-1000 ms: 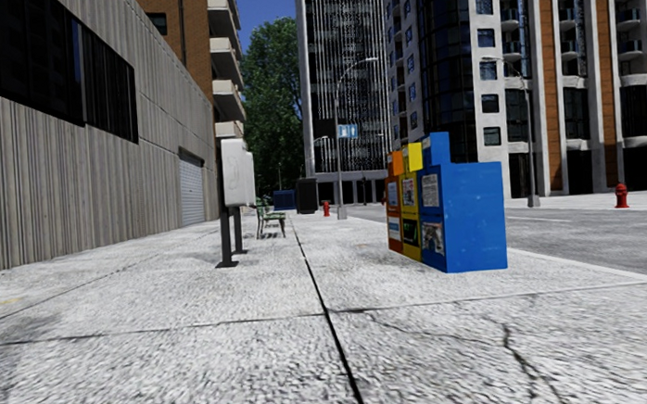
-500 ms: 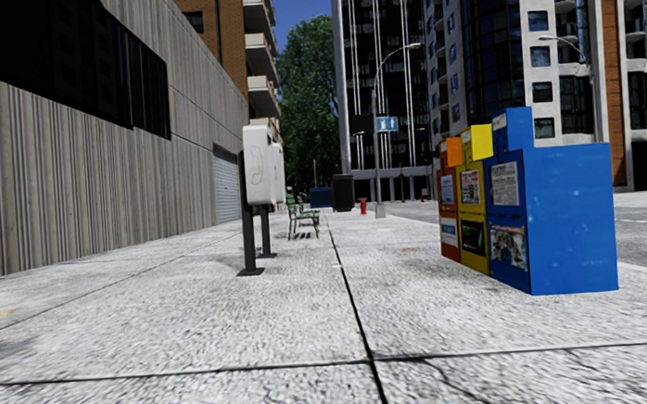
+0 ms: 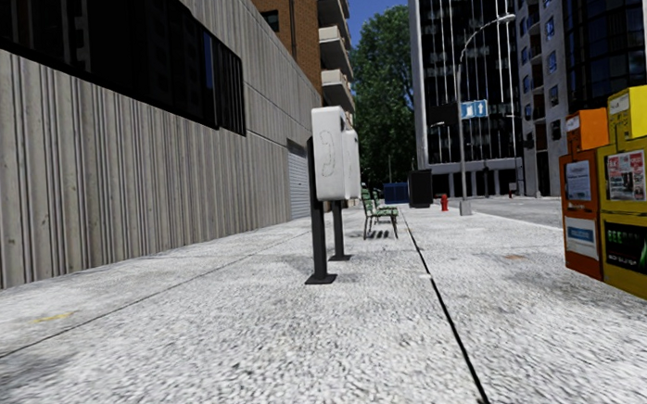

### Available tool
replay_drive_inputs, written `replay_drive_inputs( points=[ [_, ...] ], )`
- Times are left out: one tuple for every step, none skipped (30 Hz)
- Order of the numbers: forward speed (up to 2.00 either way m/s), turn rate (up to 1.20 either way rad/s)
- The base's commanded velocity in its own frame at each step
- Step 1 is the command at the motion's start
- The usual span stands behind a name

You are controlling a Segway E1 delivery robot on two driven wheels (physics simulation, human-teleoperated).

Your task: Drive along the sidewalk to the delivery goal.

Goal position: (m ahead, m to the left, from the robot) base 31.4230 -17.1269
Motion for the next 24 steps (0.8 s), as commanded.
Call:
replay_drive_inputs(
  points=[
    [1.28,0.53],
    [1.28,0.53],
    [1.28,0.53],
    [1.28,0.53],
    [1.27,0.53],
    [1.27,0.53],
    [1.27,0.53],
    [1.27,0.53],
    [1.27,0.53],
    [1.27,0.53],
    [1.27,0.53],
    [1.27,0.53],
    [1.26,0.53],
    [1.26,0.53],
    [1.26,0.53],
    [1.26,0.53],
    [1.26,0.53],
    [1.27,0.53],
    [1.27,0.53],
    [1.27,0.53],
    [1.28,0.53],
    [1.28,0.53],
    [1.29,0.53],
    [1.29,0.53]
  ],
)
